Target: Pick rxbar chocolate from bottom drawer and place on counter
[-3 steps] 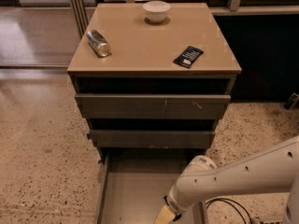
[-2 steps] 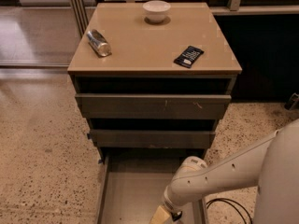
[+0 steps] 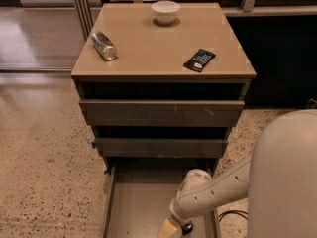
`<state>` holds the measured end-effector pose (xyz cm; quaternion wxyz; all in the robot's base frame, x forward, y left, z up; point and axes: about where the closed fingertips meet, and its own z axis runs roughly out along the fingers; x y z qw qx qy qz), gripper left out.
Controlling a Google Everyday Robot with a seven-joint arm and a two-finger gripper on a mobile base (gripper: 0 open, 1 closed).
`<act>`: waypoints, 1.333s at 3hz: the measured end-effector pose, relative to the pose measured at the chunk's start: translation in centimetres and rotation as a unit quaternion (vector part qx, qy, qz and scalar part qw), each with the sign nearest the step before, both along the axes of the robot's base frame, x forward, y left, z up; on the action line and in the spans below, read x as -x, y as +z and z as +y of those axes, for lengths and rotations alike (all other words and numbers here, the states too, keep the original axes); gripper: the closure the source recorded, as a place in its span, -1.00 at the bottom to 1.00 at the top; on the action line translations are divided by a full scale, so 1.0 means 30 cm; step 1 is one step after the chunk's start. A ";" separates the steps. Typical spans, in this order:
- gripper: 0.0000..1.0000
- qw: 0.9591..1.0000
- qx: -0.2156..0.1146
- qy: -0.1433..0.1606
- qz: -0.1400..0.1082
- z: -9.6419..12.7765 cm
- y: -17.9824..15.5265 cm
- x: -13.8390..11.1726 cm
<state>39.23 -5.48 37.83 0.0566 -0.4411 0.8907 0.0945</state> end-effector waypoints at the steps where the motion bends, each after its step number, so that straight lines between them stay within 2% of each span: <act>1: -1.00 1.000 -0.004 -0.004 0.004 0.004 -0.030 -0.004; 2: -1.00 1.000 -0.001 -0.024 0.008 0.000 -0.149 -0.061; 3: -1.00 0.999 -0.010 -0.048 0.010 -0.011 -0.352 -0.114; 4: -1.00 0.997 -0.024 -0.068 0.028 -0.042 -0.633 -0.015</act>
Offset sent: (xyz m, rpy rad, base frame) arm 0.0252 0.0124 -0.1464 -0.0177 0.0213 -0.0712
